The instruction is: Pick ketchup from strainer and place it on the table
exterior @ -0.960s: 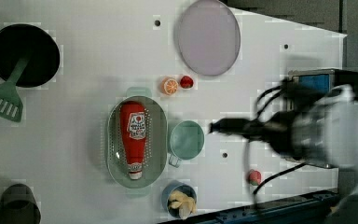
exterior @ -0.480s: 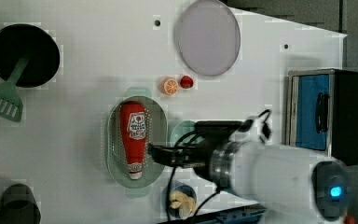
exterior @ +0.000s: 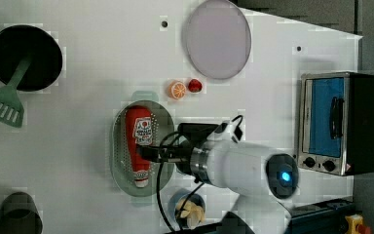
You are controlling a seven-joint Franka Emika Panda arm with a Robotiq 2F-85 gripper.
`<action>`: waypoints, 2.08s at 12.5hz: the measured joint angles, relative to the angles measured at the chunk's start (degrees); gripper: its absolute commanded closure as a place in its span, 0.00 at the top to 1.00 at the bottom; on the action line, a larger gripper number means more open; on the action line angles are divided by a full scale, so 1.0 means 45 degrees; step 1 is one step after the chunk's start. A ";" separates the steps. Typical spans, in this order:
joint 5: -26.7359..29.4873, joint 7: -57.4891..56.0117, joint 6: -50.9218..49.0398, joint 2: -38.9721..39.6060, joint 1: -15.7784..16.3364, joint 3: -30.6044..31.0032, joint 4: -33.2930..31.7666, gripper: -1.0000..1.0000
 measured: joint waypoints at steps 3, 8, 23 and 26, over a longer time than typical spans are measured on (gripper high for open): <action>-0.1766 0.0774 0.0584 0.1862 0.0017 -0.0336 -0.0050 1.00; -0.3693 0.1338 0.0721 0.3292 0.0125 -0.0783 0.0696 1.00; -0.2586 0.2251 -0.1026 0.2210 0.0937 -0.1393 0.1417 0.60; -0.0516 0.2260 -0.2543 -0.0183 0.0797 -0.0808 0.1815 0.60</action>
